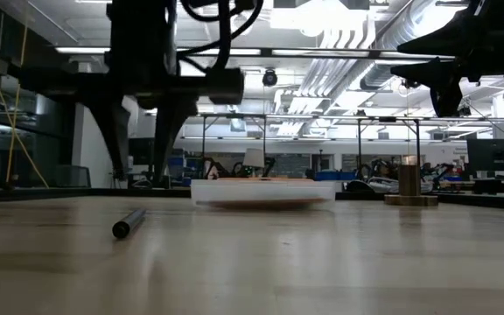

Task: Pick & place school supplies into a supply box
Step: Put the black pen into the orange supply box

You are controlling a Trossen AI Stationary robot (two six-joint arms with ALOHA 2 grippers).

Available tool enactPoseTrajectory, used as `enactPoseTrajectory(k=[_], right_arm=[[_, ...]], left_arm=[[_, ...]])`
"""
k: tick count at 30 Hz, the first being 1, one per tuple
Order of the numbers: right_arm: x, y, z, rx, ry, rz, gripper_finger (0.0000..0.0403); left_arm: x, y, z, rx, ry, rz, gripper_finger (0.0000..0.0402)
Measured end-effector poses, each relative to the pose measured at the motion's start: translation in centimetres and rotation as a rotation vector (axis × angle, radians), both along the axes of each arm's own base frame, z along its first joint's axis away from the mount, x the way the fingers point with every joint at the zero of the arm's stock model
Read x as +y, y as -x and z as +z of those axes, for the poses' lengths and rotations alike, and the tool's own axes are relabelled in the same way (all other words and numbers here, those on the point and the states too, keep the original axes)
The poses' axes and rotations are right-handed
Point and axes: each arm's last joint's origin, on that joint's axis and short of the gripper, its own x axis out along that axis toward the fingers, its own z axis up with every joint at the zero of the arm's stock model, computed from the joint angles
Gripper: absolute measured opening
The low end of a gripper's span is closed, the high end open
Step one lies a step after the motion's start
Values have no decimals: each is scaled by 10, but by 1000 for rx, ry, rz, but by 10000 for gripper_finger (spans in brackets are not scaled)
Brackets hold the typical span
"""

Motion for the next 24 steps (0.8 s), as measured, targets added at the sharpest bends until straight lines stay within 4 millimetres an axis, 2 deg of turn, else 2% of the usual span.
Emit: enactPoseTrajectory(k=[16, 24], right_arm=[[0, 0, 0, -1, -3, 0, 140], [0, 0, 0, -2, -4, 0, 140]], left_arm=[[3, 11, -29, 10, 5, 5, 168], [2, 5, -41, -2, -4, 7, 168]])
